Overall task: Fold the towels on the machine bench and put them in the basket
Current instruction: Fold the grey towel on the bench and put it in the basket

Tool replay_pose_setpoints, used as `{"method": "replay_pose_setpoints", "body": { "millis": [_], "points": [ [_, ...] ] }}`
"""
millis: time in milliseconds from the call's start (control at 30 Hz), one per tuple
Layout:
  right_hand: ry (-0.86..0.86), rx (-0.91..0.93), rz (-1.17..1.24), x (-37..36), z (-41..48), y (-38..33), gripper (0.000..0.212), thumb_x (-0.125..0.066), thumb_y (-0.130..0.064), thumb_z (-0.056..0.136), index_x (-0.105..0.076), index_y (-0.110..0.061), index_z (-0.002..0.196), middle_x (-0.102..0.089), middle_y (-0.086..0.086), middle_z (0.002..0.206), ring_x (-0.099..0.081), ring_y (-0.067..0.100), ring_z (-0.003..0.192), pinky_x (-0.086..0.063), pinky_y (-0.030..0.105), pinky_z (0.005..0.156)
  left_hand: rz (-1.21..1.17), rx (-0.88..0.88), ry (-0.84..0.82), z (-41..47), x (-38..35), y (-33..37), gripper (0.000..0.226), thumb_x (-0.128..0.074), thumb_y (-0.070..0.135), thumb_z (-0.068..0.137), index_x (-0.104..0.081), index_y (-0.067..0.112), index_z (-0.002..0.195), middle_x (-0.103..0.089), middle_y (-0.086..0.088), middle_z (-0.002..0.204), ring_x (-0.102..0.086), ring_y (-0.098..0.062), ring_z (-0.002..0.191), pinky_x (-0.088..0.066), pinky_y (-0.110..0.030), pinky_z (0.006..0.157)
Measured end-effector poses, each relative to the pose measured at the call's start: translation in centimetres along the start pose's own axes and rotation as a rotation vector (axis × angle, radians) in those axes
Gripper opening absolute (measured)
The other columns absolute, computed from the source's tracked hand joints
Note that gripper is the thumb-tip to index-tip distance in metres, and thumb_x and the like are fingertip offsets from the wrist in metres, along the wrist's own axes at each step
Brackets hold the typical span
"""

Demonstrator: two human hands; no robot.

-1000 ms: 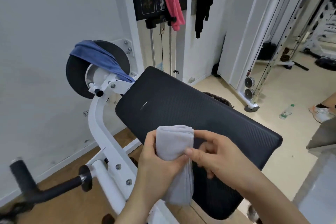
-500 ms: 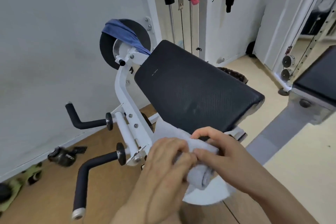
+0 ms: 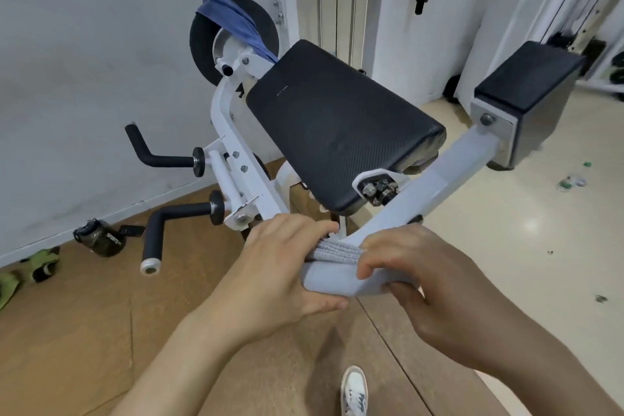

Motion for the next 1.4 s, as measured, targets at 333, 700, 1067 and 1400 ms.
{"method": "replay_pose_setpoints", "body": {
  "millis": [333, 700, 1067, 1400],
  "points": [
    [-0.064, -0.195, -0.295, 6.0, -7.2, 3.8, 0.018, -0.052, -0.040, 0.072, -0.053, -0.035, 0.090, -0.055, -0.017, 0.084, -0.050, 0.008, 0.080, -0.042, 0.021, 0.065, 0.338, -0.292, 0.164, 2.1, -3.5, 12.8, 0.051, -0.033, 0.052, 0.096, -0.067, 0.019, 0.116, -0.067, 0.007, 0.093, -0.059, -0.018, 0.079, -0.040, -0.029, 0.065],
    [-0.153, -0.442, -0.217, 18.8, -18.5, 26.2, 0.024, -0.057, -0.045, 0.089, -0.047, -0.031, 0.106, -0.058, -0.009, 0.094, -0.053, 0.014, 0.088, -0.045, 0.031, 0.074, -0.138, -0.142, -0.012, 18.8, -17.4, 28.3, 0.034, -0.051, 0.059, 0.087, -0.055, 0.040, 0.116, -0.066, 0.016, 0.088, -0.052, 0.001, 0.084, -0.045, -0.023, 0.073],
    [0.178, -0.358, -0.399, 28.1, -20.4, 42.4, 0.045, -0.081, -0.011, 0.065, -0.061, -0.026, 0.103, -0.057, -0.012, 0.100, -0.048, 0.011, 0.096, -0.040, 0.025, 0.036, -0.119, -0.106, 0.172, 34.2, -23.7, 35.9, 0.031, -0.067, 0.023, 0.076, -0.061, 0.031, 0.105, -0.068, 0.013, 0.096, -0.059, -0.010, 0.082, -0.042, -0.020, 0.070],
    [-0.080, -0.342, -0.360, 31.1, -6.7, 60.1, 0.032, -0.052, -0.040, 0.093, -0.048, -0.033, 0.125, -0.046, -0.015, 0.118, -0.042, 0.011, 0.109, -0.043, 0.028, 0.081, -0.102, 0.074, 0.329, 52.1, -29.2, 26.8, 0.028, -0.053, 0.008, 0.082, -0.065, 0.018, 0.106, -0.067, 0.003, 0.100, -0.060, -0.022, 0.090, -0.052, -0.038, 0.075]
  ]
}}
Point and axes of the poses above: each hand's wrist, its own z-axis towards the middle knuckle, its own x-axis out of the back of the hand, y = z × x, the point moved 9 cm from there along z, towards the middle knuckle
